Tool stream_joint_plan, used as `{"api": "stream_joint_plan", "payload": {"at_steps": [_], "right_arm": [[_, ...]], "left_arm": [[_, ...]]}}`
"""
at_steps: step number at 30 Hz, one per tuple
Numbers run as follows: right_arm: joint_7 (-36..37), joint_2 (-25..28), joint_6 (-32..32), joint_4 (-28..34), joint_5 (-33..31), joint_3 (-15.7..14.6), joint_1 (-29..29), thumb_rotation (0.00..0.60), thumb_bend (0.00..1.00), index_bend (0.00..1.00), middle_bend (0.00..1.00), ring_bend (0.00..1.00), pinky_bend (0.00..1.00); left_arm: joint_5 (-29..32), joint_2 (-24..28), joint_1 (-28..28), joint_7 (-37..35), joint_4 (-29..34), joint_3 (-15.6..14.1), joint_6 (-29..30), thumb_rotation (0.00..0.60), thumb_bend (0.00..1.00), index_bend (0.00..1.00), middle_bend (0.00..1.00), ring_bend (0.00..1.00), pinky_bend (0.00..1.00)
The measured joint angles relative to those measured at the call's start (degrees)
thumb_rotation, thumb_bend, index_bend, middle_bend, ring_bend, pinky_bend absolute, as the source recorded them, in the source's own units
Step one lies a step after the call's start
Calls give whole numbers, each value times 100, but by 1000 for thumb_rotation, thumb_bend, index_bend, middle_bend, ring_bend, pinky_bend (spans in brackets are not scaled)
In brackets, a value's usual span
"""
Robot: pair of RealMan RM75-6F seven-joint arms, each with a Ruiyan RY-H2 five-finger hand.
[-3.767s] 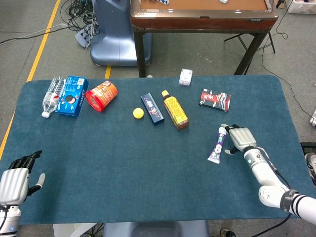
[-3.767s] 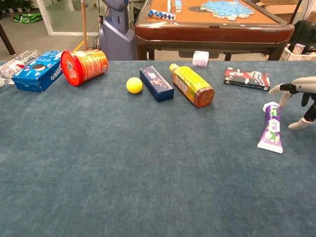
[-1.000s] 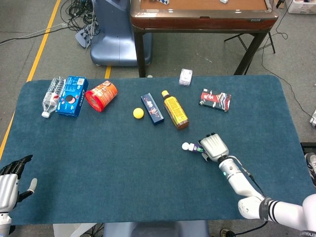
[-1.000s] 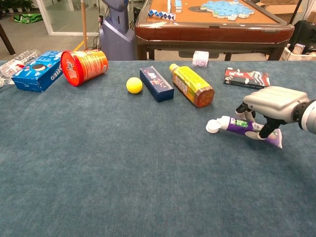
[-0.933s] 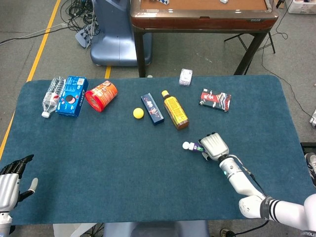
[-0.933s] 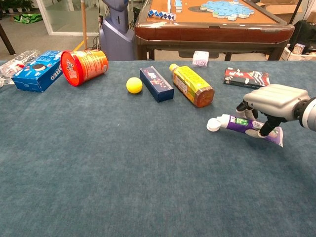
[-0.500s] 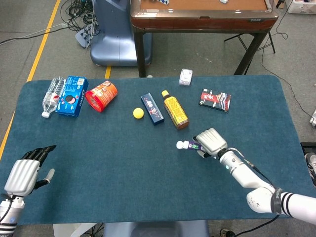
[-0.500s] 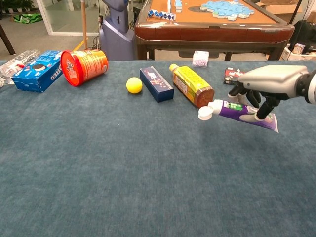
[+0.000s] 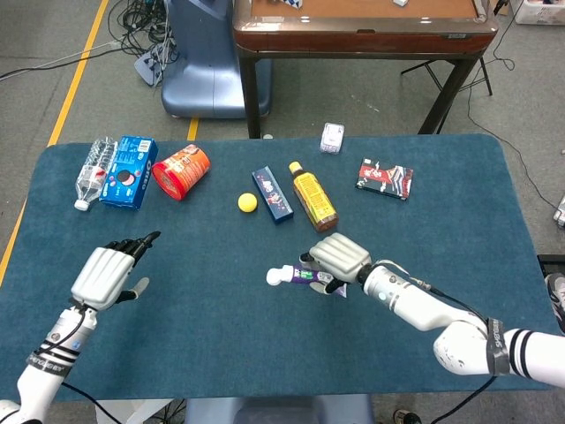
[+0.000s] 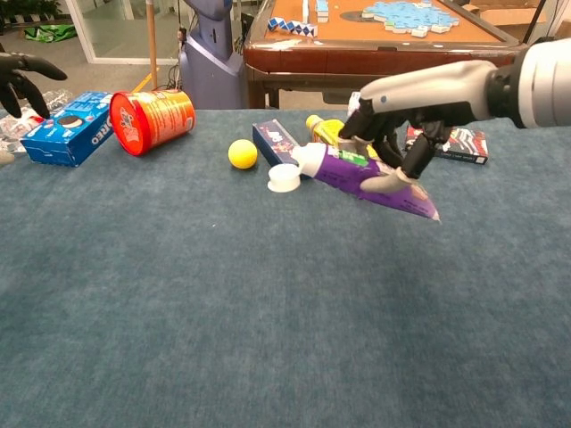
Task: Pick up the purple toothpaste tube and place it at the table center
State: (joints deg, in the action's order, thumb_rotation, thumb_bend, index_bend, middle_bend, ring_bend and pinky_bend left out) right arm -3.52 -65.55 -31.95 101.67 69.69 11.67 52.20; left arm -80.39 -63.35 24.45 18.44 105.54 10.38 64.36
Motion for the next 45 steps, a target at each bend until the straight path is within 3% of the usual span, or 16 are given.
{"api": "stream_joint_plan", "payload": {"at_steps": [2, 5, 11, 16, 24, 45], "right_arm": [[46, -62, 36, -8, -77, 57, 100, 600, 771, 912, 826, 635, 489], [124, -191, 93, -34, -231, 137, 259, 600, 780, 919, 834, 647, 501], [153, -474, 102, -142, -497, 248, 549, 600, 791, 927, 841, 659, 501], [156, -661, -13, -252, -688, 329, 724, 600, 799, 931, 847, 667, 501], [120, -922, -151, -438, -861, 378, 934, 600, 803, 939, 855, 681, 501], [-497, -1441, -433, -818, -1726, 148, 1436, 600, 837, 997, 904, 728, 512]], "left_arm": [[194, -136, 121, 194, 2, 48, -92, 362, 255, 148, 391, 427, 497], [557, -374, 304, 541, 6, 119, -197, 259, 251, 223, 475, 497, 567], [1405, -800, 611, 1270, 43, 218, -256, 166, 249, 289, 550, 554, 623], [2060, -1117, 835, 1855, 69, 220, -165, 150, 247, 287, 551, 554, 625], [2602, -1347, 1066, 2063, 95, 164, -57, 100, 226, 285, 551, 554, 627], [2836, -1498, 1389, 1895, 211, 73, 151, 77, 225, 270, 551, 554, 632]]}}
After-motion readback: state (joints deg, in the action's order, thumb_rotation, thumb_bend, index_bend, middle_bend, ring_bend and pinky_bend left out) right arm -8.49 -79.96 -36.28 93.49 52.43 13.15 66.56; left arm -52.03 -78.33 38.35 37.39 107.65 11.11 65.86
